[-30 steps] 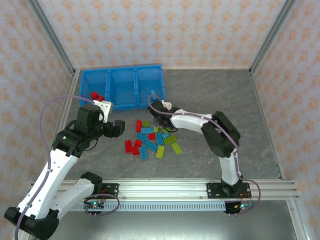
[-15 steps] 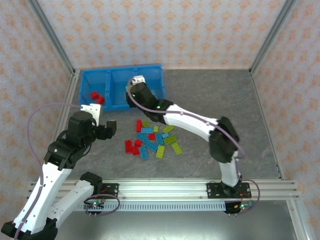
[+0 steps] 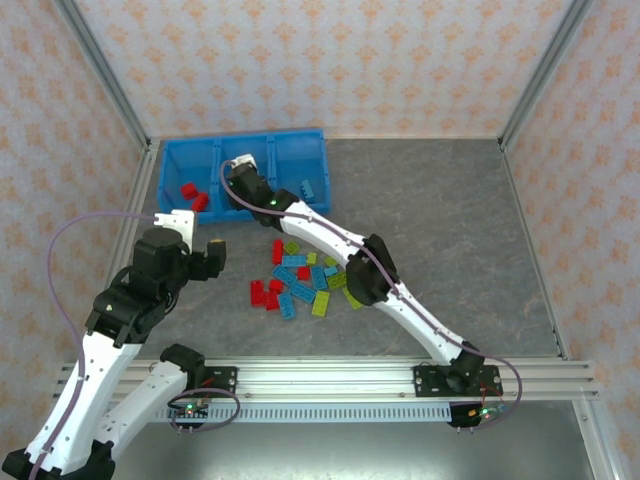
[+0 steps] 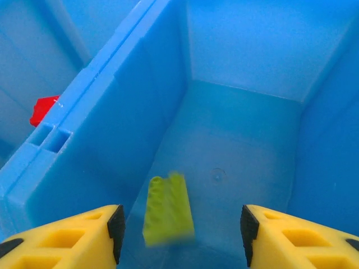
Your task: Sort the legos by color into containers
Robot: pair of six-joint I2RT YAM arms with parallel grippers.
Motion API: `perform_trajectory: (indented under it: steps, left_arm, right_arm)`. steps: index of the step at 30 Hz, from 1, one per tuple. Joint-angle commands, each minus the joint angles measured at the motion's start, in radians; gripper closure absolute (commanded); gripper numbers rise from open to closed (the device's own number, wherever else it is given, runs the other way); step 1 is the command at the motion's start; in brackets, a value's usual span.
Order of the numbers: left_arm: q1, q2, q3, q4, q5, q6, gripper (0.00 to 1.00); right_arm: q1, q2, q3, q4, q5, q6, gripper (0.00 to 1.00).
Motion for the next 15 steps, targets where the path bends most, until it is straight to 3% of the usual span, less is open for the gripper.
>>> perform_trajectory:
  steps: [1, 9, 15]
  left_arm:
    - [0.01, 0.003, -0.007, 0.018, -0.035, -0.014, 0.08]
    - [0.01, 0.06, 0.002, 0.022, -0.077, -0.112, 0.02]
    - [0.008, 0.266, 0.042, 0.046, 0.166, -0.324, 0.04]
  right_arm:
    - [0.005, -0.127, -0.031, -0.036, -0.045, 0.002, 0.43]
    - [0.022, -0.498, -0.28, -0.227, -0.26, 0.065, 0.41]
    - [0.022, -0.952, -0.824, -0.234, -0.284, 0.111, 0.34]
